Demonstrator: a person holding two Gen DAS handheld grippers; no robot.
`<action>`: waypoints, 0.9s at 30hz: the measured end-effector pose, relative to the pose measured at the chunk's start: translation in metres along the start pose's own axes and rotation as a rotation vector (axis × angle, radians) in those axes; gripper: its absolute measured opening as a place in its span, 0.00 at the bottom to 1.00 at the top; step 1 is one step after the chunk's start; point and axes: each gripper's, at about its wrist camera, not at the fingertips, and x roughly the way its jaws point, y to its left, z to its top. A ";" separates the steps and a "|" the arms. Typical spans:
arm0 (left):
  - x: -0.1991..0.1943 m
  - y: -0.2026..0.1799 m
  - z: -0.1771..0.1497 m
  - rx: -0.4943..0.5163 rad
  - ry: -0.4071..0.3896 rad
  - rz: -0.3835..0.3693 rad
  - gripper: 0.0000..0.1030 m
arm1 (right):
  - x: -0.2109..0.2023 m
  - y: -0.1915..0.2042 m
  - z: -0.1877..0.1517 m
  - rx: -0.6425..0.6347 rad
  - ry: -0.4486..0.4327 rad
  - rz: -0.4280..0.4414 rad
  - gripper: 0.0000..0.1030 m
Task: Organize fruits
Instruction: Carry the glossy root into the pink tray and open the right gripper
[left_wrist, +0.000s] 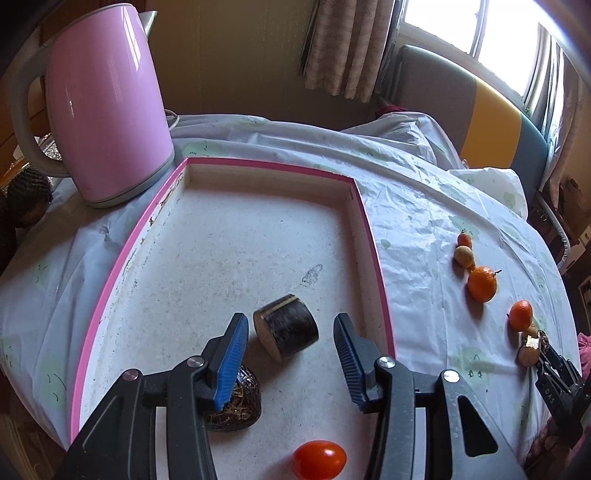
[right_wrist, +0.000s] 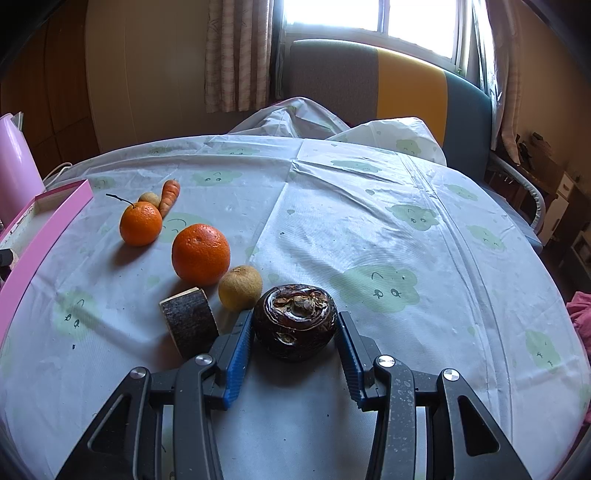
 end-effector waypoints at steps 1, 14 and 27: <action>-0.003 0.000 -0.001 -0.003 -0.003 -0.003 0.47 | 0.000 0.000 0.000 -0.001 0.000 -0.001 0.44; -0.036 0.004 -0.019 -0.018 -0.021 -0.045 0.47 | -0.002 0.000 0.000 -0.001 0.001 -0.006 0.44; -0.049 0.050 -0.038 -0.093 -0.029 0.022 0.47 | -0.036 -0.010 0.008 0.096 -0.047 0.001 0.43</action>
